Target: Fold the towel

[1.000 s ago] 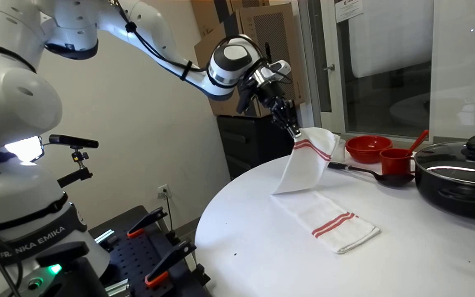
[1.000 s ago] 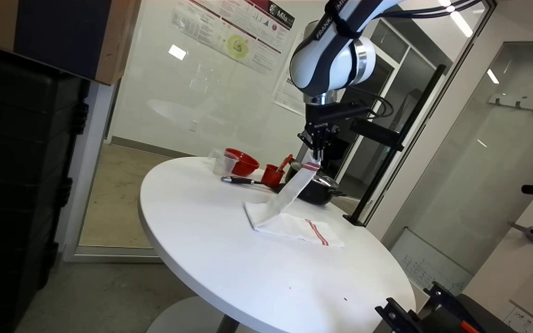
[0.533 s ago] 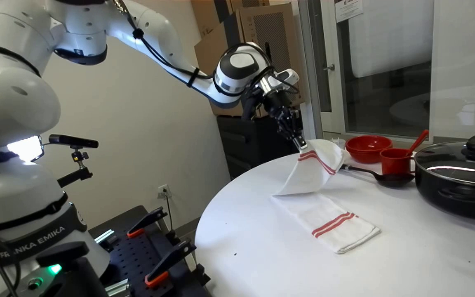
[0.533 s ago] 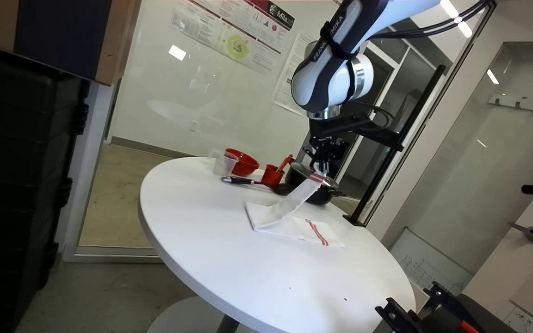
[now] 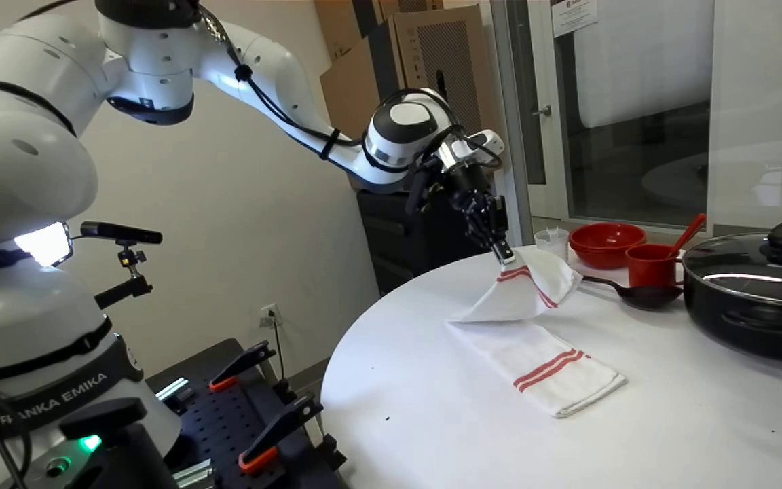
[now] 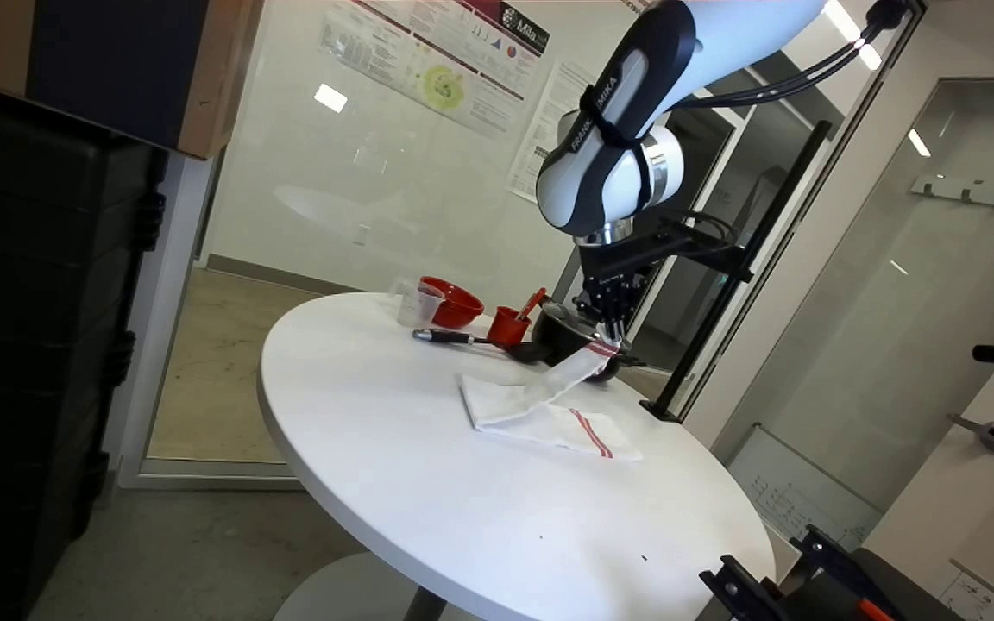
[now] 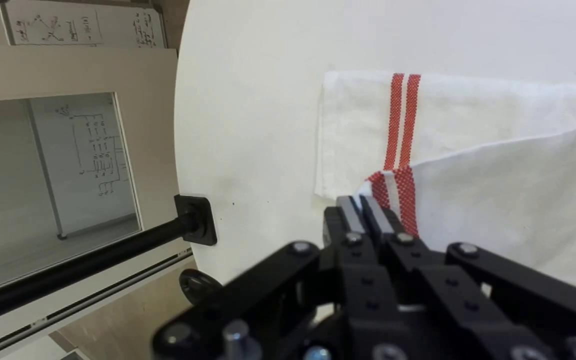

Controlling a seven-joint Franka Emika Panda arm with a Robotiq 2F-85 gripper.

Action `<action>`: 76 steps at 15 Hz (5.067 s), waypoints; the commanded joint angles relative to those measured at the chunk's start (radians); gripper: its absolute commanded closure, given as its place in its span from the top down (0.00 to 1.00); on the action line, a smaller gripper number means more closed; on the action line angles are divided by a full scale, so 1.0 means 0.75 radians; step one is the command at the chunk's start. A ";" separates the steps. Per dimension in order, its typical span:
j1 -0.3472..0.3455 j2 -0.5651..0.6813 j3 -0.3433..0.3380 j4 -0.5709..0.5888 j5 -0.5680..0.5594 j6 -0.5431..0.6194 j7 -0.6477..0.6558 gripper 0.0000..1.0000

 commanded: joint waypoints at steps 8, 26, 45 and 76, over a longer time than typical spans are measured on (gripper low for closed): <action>-0.009 -0.200 -0.043 0.137 -0.048 -0.162 -0.065 0.53; 0.047 0.170 0.181 0.104 0.507 -0.069 -0.258 1.00; -0.237 -0.430 0.236 0.788 0.632 -0.448 0.028 1.00; -0.337 -0.688 0.205 1.203 0.633 -0.616 0.139 0.70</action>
